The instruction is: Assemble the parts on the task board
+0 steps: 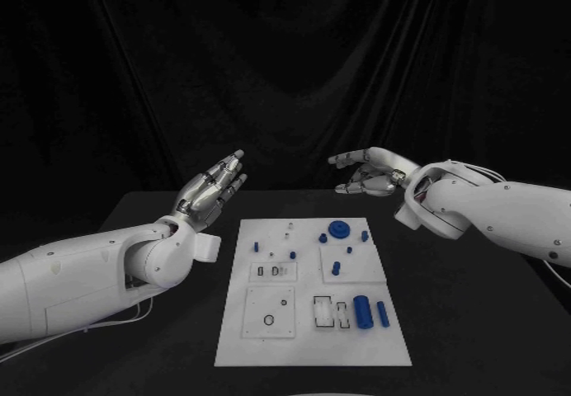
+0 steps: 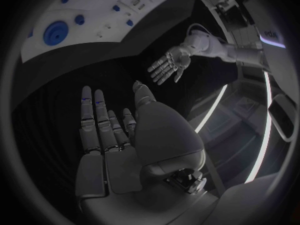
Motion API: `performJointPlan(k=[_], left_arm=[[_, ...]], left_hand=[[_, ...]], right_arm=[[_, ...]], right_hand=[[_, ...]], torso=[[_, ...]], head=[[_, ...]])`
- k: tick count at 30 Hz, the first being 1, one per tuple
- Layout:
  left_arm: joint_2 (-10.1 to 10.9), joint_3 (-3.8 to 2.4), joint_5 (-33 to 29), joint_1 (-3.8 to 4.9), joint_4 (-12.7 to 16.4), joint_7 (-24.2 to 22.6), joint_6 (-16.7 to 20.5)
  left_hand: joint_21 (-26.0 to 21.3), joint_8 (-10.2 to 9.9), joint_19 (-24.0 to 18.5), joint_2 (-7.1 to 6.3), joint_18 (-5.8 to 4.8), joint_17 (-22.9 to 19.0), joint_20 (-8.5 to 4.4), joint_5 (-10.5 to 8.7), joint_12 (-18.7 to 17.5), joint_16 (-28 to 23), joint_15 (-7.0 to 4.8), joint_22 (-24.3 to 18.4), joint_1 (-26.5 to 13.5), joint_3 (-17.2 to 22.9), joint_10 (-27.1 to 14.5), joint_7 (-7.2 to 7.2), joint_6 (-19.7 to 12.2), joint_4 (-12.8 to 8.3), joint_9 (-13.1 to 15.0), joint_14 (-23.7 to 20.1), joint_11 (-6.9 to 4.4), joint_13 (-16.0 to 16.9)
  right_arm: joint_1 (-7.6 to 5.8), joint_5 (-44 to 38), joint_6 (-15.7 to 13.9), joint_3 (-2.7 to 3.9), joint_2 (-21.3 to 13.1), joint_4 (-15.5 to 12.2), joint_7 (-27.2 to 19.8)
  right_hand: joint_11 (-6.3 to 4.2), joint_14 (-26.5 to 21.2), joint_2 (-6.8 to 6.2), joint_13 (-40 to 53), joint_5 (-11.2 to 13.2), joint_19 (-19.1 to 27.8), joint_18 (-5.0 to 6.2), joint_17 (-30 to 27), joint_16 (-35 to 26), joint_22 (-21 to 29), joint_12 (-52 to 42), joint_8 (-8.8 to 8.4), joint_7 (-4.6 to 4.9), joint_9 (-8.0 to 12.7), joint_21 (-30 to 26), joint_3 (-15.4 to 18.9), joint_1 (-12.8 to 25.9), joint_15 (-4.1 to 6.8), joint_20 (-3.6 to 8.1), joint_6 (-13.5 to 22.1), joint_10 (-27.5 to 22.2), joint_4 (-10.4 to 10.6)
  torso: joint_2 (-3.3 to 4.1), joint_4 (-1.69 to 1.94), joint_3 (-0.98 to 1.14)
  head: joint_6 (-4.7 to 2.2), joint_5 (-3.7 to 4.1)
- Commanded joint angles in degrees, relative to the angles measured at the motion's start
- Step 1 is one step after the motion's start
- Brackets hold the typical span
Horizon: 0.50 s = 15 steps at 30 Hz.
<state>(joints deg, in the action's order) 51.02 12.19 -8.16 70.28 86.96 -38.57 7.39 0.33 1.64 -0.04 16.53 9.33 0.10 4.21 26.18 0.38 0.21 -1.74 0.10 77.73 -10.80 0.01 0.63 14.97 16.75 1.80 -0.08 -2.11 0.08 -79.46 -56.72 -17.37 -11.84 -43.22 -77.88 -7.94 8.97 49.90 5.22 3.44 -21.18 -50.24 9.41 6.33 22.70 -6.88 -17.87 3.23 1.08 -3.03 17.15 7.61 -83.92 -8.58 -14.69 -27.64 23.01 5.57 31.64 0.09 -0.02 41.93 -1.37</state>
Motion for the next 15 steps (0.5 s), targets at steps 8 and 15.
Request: performJointPlan(k=[8,15], left_arm=[[0.84,-0.06,0.12,0.22,0.77,-3.20,0.15],[1.35,-0.06,0.48,0.22,0.89,-2.82,-0.15]], left_hand=[[-0.33,0.35,0.04,-0.15,0.63,-0.10,1.93,0.77,-0.38,-0.21,2.06,-0.10,1.57,-0.35,-0.01,0.33,0.79,0.03,0.10,0.08,0.61,-0.08],[-0.33,0.39,0.04,-0.16,0.55,-0.10,2.17,0.96,-0.38,-0.21,2.36,-0.10,1.72,-0.36,-0.01,0.40,1.05,0.01,0.13,0.08,0.68,-0.08]], right_arm=[[0.55,-40.32,6.00,0.05,6.07,5.66,6.37],[2.39,-45.90,7.94,0.05,9.51,8.78,6.51]], right_hand=[[-4.92,29.04,-4.32,0.61,9.07,-24.93,-0.85,30.30,33.61,-22.79,-0.80,2.48,0.77,-4.13,28.13,-6.60,-1.10,10.24,10.64,-21.65,27.40,-2.36],[-5.46,29.88,-8.38,1.37,9.45,-24.08,-3.38,49.23,50.36,-50.64,2.50,1.42,0.30,-6.19,51.66,-14.09,-0.61,10.51,10.54,-23.11,30.05,-1.17]], torso=[[0.43,0.16,-0.09],[0.38,0.13,-0.08]], head=[[2.21,-0.06],[3.56,-0.46]])
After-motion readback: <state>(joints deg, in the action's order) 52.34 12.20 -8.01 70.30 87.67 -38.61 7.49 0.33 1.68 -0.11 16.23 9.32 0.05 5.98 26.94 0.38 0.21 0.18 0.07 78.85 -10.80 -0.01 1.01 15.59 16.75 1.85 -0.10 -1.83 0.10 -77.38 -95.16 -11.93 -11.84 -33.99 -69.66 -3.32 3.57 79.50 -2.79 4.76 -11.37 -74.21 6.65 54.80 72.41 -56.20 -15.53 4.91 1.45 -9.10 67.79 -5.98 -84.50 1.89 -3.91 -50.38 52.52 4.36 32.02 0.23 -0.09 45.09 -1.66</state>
